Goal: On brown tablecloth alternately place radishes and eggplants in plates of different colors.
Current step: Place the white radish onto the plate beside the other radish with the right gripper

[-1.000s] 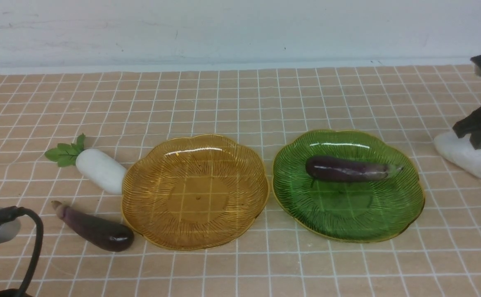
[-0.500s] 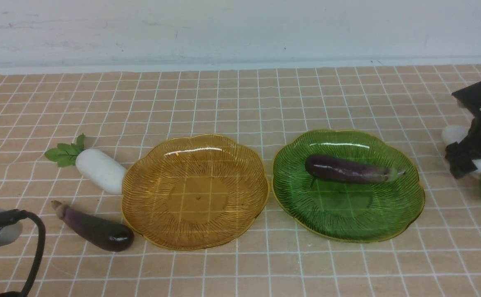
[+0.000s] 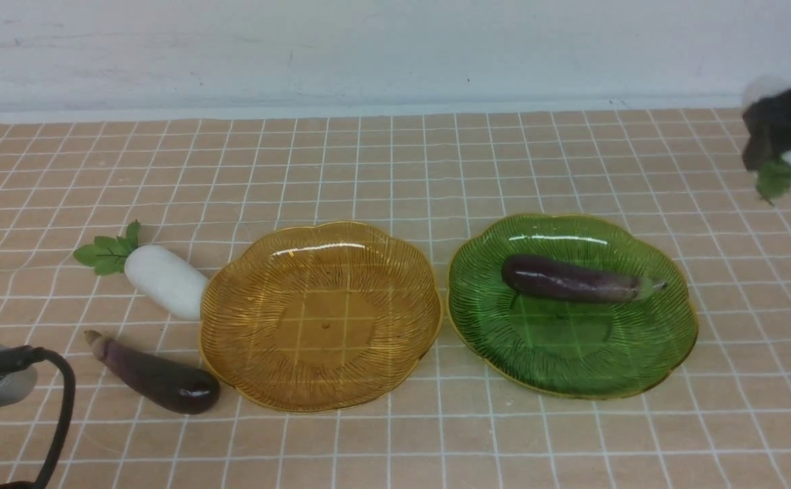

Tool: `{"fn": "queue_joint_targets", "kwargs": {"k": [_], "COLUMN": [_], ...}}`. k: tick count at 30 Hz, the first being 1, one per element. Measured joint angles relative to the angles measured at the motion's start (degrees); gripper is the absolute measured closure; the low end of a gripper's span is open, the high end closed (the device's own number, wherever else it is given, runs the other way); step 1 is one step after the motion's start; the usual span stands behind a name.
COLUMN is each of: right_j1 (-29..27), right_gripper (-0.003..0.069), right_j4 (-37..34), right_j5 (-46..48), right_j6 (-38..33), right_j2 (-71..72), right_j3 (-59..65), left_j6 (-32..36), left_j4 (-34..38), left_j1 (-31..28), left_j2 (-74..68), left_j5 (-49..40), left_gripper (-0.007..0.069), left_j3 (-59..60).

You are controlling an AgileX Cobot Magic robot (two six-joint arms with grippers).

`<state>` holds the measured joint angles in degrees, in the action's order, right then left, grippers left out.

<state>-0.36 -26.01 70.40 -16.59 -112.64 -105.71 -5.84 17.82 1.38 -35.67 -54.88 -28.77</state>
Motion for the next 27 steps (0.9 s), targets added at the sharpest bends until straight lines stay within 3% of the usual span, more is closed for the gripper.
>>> {"fn": "queue_joint_targets", "kwargs": {"k": [5, 9, 14, 20, 27], "right_j1": [12.6, 20.5, 31.4, 36.8, 37.8], "right_gripper": [0.0178, 0.0178, 0.0178, 0.0147, -0.0017], "right_j4": [-10.7, -10.6, -4.8, 3.8, 10.2], "right_j5": [-0.1, -1.1, -10.6, -17.8, -18.4], "right_j6": [-3.9, -5.3, -5.6, -5.3, -0.9], "right_j2": [-1.9, -4.4, -8.4, -11.0, -11.6], "right_j3": [2.6, 2.9, 2.9, 2.9, 2.4], "left_j6": [-0.1, -1.7, -4.0, -5.2, -11.4], "left_j4": [0.0, 0.0, -0.1, -1.1, -7.0], "left_j1": [0.0, 0.0, 0.0, 0.0, 0.0], "left_j2": [0.0, 0.0, 0.0, 0.0, 0.0], "left_j5": [0.0, 0.0, 0.0, 0.3, -0.2], "left_gripper": [0.0341, 0.0341, 0.0341, 0.0334, 0.0309], "left_j3": [0.0, 0.0, 0.0, 0.0, -1.5]}}
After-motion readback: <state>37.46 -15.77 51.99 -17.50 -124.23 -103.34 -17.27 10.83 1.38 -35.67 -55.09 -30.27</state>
